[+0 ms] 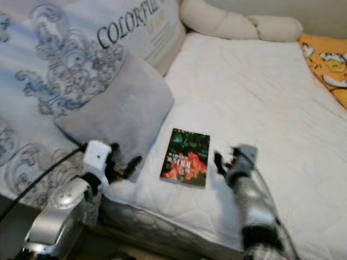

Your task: Clean up the room

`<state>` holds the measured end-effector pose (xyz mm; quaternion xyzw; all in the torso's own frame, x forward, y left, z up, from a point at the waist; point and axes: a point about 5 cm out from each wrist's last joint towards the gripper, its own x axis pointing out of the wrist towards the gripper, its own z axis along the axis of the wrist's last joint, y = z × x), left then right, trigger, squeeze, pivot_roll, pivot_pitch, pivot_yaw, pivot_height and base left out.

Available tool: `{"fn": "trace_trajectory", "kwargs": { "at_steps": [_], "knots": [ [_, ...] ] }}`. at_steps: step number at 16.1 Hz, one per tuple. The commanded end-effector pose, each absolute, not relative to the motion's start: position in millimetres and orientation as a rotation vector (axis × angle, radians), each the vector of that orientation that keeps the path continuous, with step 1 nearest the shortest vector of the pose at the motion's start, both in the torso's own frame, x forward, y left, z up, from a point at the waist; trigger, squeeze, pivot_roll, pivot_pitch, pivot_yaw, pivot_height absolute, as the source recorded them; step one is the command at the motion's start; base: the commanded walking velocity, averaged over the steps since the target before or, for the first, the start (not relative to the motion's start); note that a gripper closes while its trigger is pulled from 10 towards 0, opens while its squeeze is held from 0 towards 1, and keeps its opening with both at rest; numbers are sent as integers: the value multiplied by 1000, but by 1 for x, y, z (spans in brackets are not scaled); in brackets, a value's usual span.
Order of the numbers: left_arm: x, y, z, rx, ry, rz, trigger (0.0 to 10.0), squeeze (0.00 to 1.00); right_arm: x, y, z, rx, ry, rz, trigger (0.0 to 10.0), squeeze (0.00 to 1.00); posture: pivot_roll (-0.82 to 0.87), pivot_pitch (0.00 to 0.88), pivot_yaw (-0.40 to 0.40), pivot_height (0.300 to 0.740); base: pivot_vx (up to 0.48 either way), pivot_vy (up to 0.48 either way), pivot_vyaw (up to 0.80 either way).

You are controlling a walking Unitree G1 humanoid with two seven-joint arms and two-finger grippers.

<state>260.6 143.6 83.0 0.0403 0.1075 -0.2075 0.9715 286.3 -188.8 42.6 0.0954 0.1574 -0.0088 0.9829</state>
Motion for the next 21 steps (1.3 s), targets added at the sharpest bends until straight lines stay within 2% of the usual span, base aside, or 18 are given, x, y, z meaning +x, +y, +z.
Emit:
{"fn": "trace_trajectory", "kwargs": {
  "at_steps": [1,4,10,11,12,21],
  "knots": [
    [259,154,83,89,213,-358,10000,0,285,-179,55,142,246,-32,10000,1000,70,0,26,740,0,-304,0],
    [255,167,82,100,199,-249,10000,0,274,-171,65,90,206,-64,10000,1000,105,0,-7,740,0,-303,-533],
    [254,173,83,118,188,-179,10000,0,266,-166,71,8,188,-22,10000,1000,111,0,-6,740,0,-302,0],
    [255,173,83,124,183,-175,10000,0,267,-166,72,-5,187,-17,10000,847,111,0,-7,740,0,-300,0],
    [258,173,85,125,171,-163,10000,0,270,-168,75,-28,182,-24,10000,0,110,0,-9,740,0,-304,0],
    [272,166,88,150,142,-181,10000,0,270,-182,72,-112,215,-128,10000,0,68,0,17,740,0,-300,0]
  ]
}}
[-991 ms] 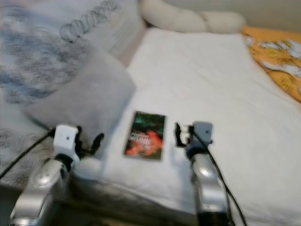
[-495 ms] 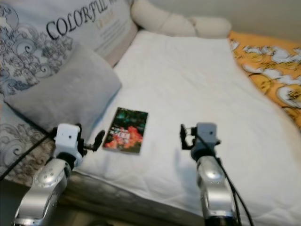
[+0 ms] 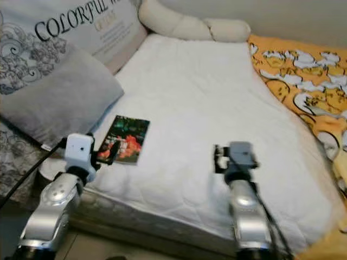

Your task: Clean up the room

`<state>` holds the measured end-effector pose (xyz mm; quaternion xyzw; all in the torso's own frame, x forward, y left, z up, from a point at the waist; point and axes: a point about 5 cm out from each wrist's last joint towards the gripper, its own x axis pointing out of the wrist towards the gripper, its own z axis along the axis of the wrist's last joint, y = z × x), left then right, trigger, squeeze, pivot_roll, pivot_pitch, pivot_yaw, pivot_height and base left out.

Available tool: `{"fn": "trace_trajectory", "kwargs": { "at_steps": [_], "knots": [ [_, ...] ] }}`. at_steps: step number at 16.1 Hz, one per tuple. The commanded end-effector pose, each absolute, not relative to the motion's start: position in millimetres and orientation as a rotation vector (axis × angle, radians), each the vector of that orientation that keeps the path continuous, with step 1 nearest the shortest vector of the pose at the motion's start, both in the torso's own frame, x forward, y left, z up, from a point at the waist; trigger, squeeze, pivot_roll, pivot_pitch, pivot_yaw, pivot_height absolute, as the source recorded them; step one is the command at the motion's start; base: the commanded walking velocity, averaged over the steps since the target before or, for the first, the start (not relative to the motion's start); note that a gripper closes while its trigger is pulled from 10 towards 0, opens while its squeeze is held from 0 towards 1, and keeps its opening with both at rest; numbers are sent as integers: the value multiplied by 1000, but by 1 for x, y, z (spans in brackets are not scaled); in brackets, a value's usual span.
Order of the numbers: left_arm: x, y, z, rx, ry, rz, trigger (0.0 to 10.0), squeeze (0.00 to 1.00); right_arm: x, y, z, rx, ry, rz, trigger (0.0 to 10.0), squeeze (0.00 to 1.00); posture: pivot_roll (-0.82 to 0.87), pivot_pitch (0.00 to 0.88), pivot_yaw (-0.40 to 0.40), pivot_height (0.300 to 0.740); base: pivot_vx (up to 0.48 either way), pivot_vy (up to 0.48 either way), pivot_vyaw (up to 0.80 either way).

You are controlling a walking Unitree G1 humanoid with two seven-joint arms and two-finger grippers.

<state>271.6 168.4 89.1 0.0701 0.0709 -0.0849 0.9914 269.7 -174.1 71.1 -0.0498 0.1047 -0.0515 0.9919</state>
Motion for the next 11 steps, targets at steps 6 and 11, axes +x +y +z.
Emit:
{"fn": "trace_trajectory", "kwargs": {
  "at_steps": [6,11],
  "knots": [
    [271,162,85,145,139,-184,10000,0,268,-185,70,-127,234,-135,10000,0,70,0,4,740,0,-294,0],
    [268,160,82,148,143,-184,10000,0,268,-185,70,-140,238,-130,10000,0,71,0,3,740,0,-291,0]
  ]
}}
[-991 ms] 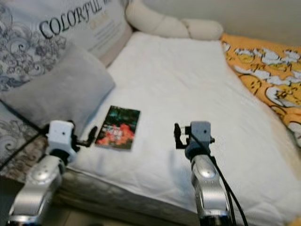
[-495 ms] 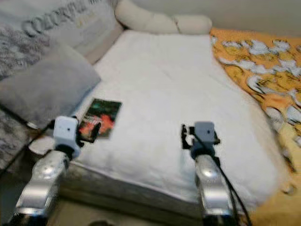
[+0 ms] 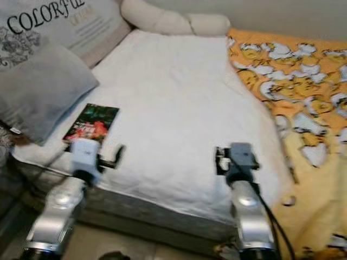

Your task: Clean up the room

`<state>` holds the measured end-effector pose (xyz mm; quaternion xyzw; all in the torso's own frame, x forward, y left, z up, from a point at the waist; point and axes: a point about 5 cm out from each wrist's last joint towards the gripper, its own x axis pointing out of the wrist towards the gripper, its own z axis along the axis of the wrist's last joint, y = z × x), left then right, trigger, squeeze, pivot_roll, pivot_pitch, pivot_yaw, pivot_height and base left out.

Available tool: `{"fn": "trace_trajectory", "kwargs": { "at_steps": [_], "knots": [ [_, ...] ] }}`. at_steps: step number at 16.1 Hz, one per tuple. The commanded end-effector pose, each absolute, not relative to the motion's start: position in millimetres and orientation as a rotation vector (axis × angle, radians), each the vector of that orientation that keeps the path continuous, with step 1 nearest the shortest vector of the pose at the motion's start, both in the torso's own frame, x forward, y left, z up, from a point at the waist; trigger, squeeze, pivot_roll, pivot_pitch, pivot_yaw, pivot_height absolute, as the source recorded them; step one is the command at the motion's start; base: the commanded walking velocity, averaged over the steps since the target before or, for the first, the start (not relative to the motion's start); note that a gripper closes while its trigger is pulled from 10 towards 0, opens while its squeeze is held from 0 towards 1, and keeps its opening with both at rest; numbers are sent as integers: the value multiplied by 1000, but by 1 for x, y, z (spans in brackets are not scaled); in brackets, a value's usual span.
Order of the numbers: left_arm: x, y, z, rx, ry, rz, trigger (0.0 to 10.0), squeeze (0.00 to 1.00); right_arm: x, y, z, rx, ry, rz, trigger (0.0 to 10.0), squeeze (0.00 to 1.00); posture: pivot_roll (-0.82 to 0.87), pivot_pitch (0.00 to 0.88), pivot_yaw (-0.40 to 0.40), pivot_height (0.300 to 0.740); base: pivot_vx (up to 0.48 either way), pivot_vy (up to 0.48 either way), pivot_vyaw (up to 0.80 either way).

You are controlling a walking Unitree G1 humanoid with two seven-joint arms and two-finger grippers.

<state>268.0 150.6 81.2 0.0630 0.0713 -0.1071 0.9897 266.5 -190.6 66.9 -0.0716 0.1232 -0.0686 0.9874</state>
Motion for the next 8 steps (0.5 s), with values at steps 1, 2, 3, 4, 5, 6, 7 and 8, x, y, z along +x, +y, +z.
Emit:
{"fn": "trace_trajectory", "kwargs": {
  "at_steps": [1,2,3,4,5,6,7,8],
  "knots": [
    [268,159,81,150,142,-187,10000,0,268,-186,70,-140,238,-130,10000,0,69,0,3,740,0,-292,0],
    [269,159,81,152,142,-189,10000,0,268,-186,70,-141,238,-130,10000,0,68,0,4,740,0,-289,0],
    [269,159,81,161,142,-193,10000,0,269,-186,71,-143,239,-133,10000,0,68,0,4,740,0,-251,0],
    [270,159,81,162,142,-194,10000,0,269,-187,71,-142,239,-135,10000,0,67,0,3,740,0,0,0],
    [271,159,81,158,148,-198,10000,0,270,-187,71,-141,240,-141,10000,0,66,0,3,740,0,0,0],
    [272,158,81,160,151,-203,10000,0,271,-188,71,-142,242,-142,10000,0,66,0,-2,740,0,0,0],
    [275,156,82,171,143,-231,10000,0,274,-193,74,-105,243,-167,10000,1000,71,0,-9,740,0,0,0],
    [275,155,83,169,143,-251,10000,0,275,-198,73,-106,254,-191,10000,1000,71,0,-10,740,0,0,0]
  ]
}}
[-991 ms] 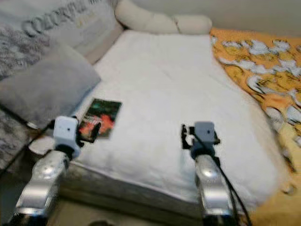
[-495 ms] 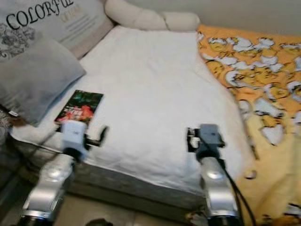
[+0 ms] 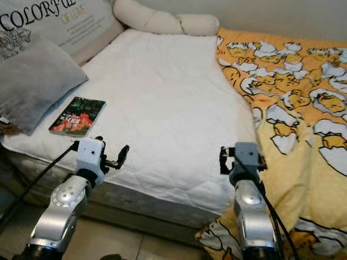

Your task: Clean up the room

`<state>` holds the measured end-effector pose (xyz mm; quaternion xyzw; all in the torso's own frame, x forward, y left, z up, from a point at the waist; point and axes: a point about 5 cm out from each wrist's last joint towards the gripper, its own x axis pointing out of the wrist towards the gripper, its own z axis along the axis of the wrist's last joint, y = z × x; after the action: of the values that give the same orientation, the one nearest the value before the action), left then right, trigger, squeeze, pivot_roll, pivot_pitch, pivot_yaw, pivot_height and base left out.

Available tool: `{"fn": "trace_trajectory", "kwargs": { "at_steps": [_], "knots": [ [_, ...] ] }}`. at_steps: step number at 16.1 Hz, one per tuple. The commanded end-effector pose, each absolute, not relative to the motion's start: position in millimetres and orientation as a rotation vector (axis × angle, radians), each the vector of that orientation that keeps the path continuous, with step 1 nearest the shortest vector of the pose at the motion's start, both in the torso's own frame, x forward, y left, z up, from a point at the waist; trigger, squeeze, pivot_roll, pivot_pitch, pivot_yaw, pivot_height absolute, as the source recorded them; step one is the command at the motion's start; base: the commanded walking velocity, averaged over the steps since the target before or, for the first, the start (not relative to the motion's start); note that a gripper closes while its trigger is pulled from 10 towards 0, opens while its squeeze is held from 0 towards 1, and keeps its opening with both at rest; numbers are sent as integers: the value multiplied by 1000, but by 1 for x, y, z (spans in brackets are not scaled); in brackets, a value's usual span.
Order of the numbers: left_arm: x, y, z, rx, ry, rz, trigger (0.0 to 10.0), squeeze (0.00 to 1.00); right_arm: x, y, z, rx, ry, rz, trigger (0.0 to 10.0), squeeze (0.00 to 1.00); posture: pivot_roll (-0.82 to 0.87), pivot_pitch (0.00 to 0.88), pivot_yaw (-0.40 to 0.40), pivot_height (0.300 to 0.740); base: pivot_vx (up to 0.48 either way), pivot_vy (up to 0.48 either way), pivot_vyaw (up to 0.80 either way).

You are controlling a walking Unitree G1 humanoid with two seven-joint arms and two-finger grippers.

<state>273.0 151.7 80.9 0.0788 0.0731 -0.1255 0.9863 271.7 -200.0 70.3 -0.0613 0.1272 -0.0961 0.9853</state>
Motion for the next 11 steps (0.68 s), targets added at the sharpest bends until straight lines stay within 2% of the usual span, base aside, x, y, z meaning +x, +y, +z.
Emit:
{"fn": "trace_trajectory", "kwargs": {
  "at_steps": [1,4,6,9,10,11],
  "knots": [
    [275,154,84,166,142,-284,10000,0,278,-202,73,-152,266,-204,10000,1000,71,0,-10,740,0,0,0],
    [271,142,83,205,167,-490,10000,0,297,-226,71,-261,371,-303,10000,1000,65,0,-5,740,0,0,0],
    [268,134,82,251,174,-605,10000,0,307,-245,72,-269,416,-386,10000,1000,66,0,-6,740,0,0,0],
    [271,129,87,250,160,-661,10000,0,318,-282,75,-282,476,-530,10000,1000,74,0,-2,740,0,0,0],
    [271,129,89,254,155,-672,10000,0,317,-293,74,-255,498,-567,10000,525,77,0,-1,740,0,0,0],
    [271,129,90,256,154,-677,10000,0,316,-297,74,-238,506,-583,10000,0,79,0,0,740,0,0,0]
  ]
}}
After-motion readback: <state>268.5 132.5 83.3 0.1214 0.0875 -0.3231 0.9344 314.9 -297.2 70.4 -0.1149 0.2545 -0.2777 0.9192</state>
